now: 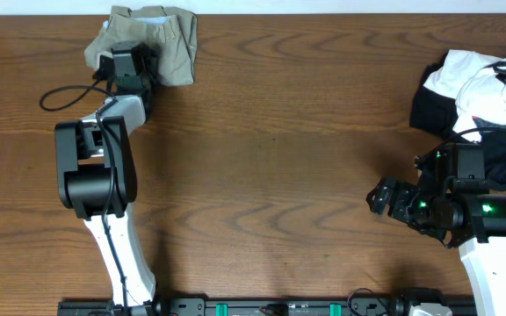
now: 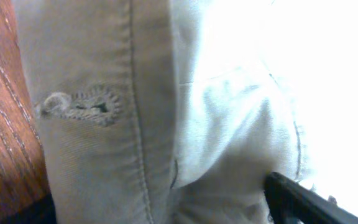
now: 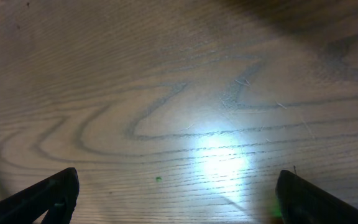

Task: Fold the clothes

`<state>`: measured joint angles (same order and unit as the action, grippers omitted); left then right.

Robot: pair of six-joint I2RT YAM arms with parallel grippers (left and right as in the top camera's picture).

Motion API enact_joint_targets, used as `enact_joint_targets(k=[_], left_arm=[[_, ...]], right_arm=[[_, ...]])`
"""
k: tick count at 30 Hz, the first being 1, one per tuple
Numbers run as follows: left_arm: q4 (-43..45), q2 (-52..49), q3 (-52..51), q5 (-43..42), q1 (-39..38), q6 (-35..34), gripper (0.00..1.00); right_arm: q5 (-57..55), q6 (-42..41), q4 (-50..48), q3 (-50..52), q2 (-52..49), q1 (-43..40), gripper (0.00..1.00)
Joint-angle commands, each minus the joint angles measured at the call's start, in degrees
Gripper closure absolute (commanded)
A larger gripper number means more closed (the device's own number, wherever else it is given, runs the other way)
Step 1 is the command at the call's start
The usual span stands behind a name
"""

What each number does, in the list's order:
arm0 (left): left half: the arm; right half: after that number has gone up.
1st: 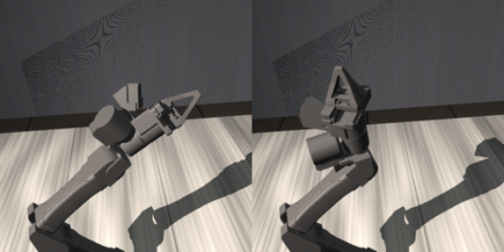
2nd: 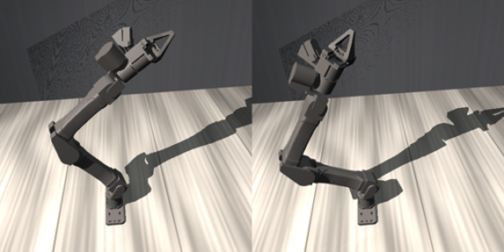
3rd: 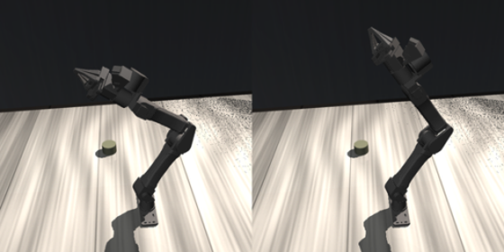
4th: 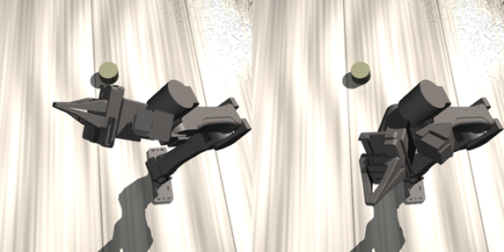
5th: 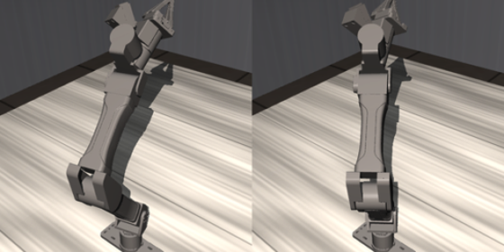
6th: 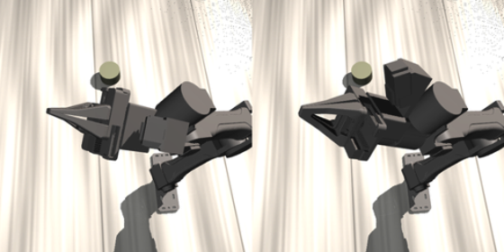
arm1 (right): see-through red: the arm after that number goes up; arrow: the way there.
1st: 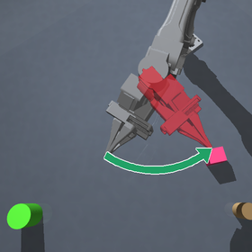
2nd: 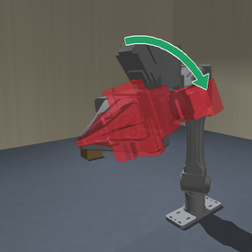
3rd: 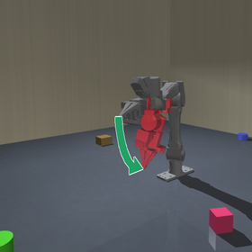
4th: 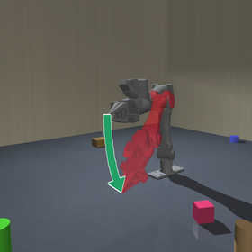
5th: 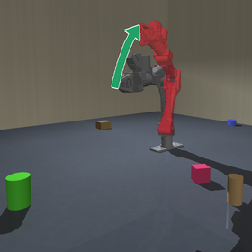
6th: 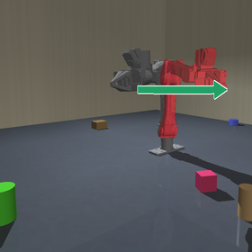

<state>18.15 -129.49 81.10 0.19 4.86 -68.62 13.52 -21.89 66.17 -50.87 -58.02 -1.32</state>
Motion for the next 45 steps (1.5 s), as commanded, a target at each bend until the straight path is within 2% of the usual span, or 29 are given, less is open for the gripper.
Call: enact_joint_targets(k=[1, 6, 15, 16, 17, 18, 19, 20, 21, 25, 28, 33, 40, 45], left_arm=[[-2.1, -1.8, -1.6, -2.3, 0.9, 5.0, 0.07], [-2.8, 1.3, -1.6, -7.3, 1.0, 13.2, 0.02], [-16.8, 17.4, -1.6, -8.8, 1.0, 17.8, 0.0], [-17.5, 19.3, -1.6, -8.7, 1.0, 17.9, 0.16], [-17.3, 20.7, -1.6, -8.3, 1.0, 17.8, 0.39], [-15.9, 21.6, -1.6, -8.1, 1.0, 17.8, 0.66], [-14.1, 22.0, -1.6, -8.1, 1.0, 17.8, 0.81], [-10.3, 22.1, -1.6, -7.8, 1.0, 17.8, 0.9], [-7.3, 21.9, -1.6, -7.0, 0.9, 17.8, 0.94], [3.9, 19.3, -1.6, -0.5, 0.8, 20.8, 0.94], [12.1, 14.9, -1.6, -0.1, 0.9, 24.2, 0.94], [21.3, 5.2, -1.4, -0.1, 0.9, 24.7, 0.94], [24.4, -10.8, 5.3, -0.8, 0.9, 24.7, 0.94], [27.0, -13.4, 7.5, -1.2, 0.9, 26.7, 0.94]], right_arm=[[0.5, -0.3, -0.1, 0.3, 0.0, -0.1, 0.01], [0.5, -0.3, -0.3, 0.3, 0.0, -0.1, 0.01], [0.4, -0.3, -1.3, 0.3, 0.0, -0.1, 0.01], [0.4, -0.3, -1.5, 0.3, 0.0, -0.1, 0.01], [0.5, -0.3, -1.7, 0.3, 0.0, -0.1, 0.01], [0.5, -0.3, -1.9, 0.3, 0.0, -0.1, 0.01], [0.5, -0.3, -2.1, 0.3, 0.0, -0.1, 0.01], [0.5, -0.3, -2.2, 0.3, 0.0, -0.1, 0.01], [0.5, -0.3, -2.3, 0.3, 0.0, -0.1, 0.01], [0.4, -0.3, -2.8, 0.3, 0.0, -0.1, 0.01], [0.4, -0.3, -2.8, 0.3, 0.0, -0.1, 0.01], [0.4, -0.3, -2.7, 0.3, 0.0, -0.1, 0.01], [0.0, -0.3, -2.5, 0.3, 0.0, -0.1, 0.01], [0.0, -0.3, -1.4, 0.3, -0.2, -0.1, 0.01]])
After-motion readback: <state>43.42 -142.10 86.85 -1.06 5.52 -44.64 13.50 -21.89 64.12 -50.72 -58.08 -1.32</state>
